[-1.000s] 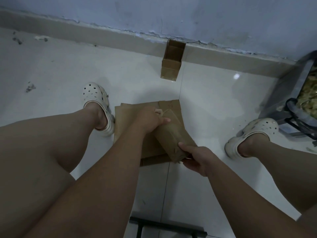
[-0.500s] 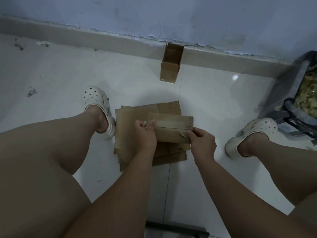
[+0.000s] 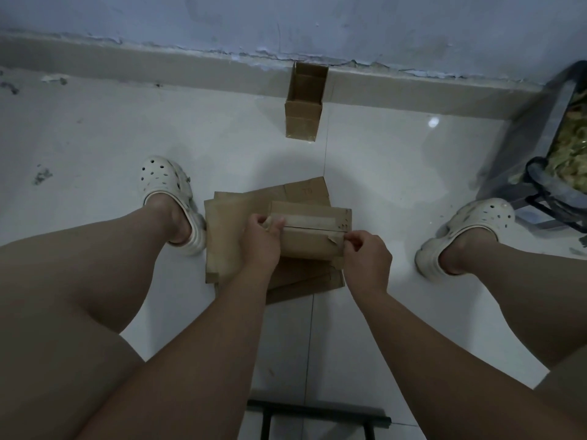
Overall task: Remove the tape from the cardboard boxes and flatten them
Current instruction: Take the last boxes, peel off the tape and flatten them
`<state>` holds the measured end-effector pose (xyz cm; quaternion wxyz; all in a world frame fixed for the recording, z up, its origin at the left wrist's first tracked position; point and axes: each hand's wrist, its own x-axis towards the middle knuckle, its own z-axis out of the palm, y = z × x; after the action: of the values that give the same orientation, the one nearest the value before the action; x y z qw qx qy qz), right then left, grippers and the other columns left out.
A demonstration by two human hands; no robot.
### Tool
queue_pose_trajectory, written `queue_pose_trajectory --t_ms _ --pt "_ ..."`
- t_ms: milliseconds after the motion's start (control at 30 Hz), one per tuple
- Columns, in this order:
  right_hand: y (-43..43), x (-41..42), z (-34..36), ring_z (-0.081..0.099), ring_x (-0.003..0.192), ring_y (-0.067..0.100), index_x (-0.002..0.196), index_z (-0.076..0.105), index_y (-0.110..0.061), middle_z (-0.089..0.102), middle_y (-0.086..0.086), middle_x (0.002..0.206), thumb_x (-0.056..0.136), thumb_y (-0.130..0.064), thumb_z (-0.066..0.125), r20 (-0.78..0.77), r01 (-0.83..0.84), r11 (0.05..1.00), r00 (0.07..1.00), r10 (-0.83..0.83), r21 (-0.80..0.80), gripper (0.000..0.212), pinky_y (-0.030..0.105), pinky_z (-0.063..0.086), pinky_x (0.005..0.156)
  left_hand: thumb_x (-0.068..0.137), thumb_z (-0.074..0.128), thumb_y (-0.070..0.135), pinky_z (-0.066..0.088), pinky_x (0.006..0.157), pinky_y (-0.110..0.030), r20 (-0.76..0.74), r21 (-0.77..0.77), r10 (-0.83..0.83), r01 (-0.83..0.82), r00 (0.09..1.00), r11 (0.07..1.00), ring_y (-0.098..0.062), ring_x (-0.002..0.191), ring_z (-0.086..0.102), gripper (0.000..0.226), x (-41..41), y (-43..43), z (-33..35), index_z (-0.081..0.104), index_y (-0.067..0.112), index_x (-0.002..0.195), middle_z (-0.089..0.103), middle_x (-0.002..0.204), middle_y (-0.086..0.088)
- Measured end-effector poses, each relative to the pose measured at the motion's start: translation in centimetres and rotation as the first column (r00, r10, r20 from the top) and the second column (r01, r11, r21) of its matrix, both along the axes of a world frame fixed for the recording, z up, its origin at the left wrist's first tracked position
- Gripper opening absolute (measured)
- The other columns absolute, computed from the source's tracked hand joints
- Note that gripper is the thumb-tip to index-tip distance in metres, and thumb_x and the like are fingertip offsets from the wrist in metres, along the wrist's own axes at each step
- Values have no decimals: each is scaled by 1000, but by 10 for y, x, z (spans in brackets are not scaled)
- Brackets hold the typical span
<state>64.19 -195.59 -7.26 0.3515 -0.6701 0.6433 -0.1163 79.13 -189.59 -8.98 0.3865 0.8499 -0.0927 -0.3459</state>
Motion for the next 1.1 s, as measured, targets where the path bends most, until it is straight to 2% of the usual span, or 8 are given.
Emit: queue_pose_trajectory --t_ms 133,233,300,433,567,633,833,1100 --pt "0 1 0 57 93 14 115 69 -12 64 5 111 99 -15 53 -21 10 1000 1000 -10 7 23 18 41 81 92 57 39 32 61 -19 29 -22 -17 18 999 1000 -12 96 47 43 -3 1 1 47 14 125 55 119 -3" --pt "6 0 -1 46 88 9 123 65 -11 51 0 106 100 -17 52 -49 -15 1000 999 15 -8 27 14 33 80 92 55 40 33 60 -20 40 -23 -56 57 998 998 -14 96 48 41 -6 -1 2 47 14 123 54 120 -5" --pt "9 2 -2 48 96 13 130 59 -10 45 1 111 99 -17 54 -35 10 999 999 -9 33 32 15 33 85 93 54 40 32 59 -18 34 -25 -95 96 995 995 -16 97 50 39 -8 -3 3 46 15 121 53 120 -7" --pt "4 10 -2 44 121 24 143 45 -18 42 7 131 96 -25 56 -55 67 983 997 -58 171 48 37 36 102 94 53 38 39 70 -27 80 -5 -166 167 983 986 -20 97 52 32 -9 -7 2 45 14 114 52 117 -10" --pt "1 10 -5 41 124 24 146 37 -23 39 5 134 97 -36 52 -262 -60 987 960 99 151 53 43 31 103 95 53 35 38 70 -31 69 57 -227 223 971 973 -20 91 50 23 -6 -15 3 39 18 103 51 111 -9" --pt "0 4 -8 43 122 24 145 37 -22 41 5 133 97 -38 51 -302 -140 986 939 163 95 52 43 32 102 94 54 35 39 72 -32 48 74 -218 214 975 974 -20 92 49 25 -4 -18 3 39 17 104 51 113 -9" --pt "2 -12 -16 55 103 26 137 50 -11 49 9 121 96 -32 58 -109 -246 967 965 239 -62 47 39 45 95 95 50 39 38 70 -31 31 73 -158 155 987 985 -18 91 47 36 -4 -11 0 41 12 117 49 119 -9" --pt "-13 -23 -22 56 92 28 129 54 -10 48 12 116 95 -40 57 -283 -479 874 852 440 -81 46 38 49 84 94 51 41 37 70 -30 -58 46 -76 78 995 996 -22 94 50 31 -5 -7 -2 40 16 107 50 117 -10"
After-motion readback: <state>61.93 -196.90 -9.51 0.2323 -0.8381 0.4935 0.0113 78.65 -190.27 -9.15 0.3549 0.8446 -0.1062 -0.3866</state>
